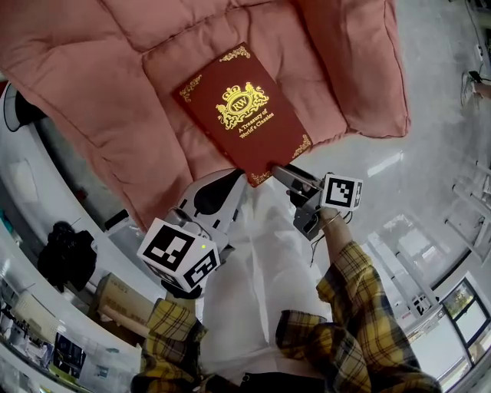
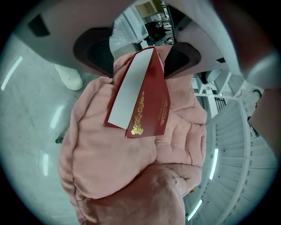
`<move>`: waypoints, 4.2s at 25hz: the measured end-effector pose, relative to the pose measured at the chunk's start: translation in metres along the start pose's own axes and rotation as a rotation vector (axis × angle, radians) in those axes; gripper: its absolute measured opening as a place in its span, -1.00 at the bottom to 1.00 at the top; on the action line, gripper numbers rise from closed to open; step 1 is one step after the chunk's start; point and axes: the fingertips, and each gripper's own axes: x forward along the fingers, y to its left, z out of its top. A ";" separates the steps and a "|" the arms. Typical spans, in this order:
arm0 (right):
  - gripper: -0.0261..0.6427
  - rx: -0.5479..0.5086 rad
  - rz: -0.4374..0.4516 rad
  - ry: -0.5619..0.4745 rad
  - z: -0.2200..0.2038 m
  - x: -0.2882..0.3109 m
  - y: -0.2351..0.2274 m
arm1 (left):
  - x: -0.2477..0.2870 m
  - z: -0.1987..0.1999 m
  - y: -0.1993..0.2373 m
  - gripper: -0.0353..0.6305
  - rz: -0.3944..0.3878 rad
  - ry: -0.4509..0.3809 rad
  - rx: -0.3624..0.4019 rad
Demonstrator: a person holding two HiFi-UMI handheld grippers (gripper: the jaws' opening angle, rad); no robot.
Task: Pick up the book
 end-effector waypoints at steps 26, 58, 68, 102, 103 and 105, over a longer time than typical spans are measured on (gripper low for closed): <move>0.10 0.098 0.400 -0.163 0.057 0.010 0.073 | 0.007 0.009 -0.001 -0.88 0.003 -0.020 -0.013; -0.16 0.061 0.295 -0.170 0.061 -0.018 0.189 | -0.032 0.114 -0.043 -0.88 0.027 -0.186 0.048; -0.17 -0.040 0.301 -0.120 0.051 -0.072 0.274 | -0.080 0.179 -0.103 -0.88 0.041 -0.276 0.086; -0.16 -0.242 0.416 -0.083 -0.011 -0.225 0.446 | -0.193 0.245 -0.285 -0.88 -0.033 -0.404 0.229; -0.16 -0.239 0.418 -0.087 -0.010 -0.225 0.446 | -0.194 0.246 -0.286 -0.88 -0.034 -0.406 0.231; -0.16 -0.233 0.425 -0.091 -0.010 -0.225 0.448 | -0.195 0.248 -0.286 -0.88 -0.036 -0.414 0.235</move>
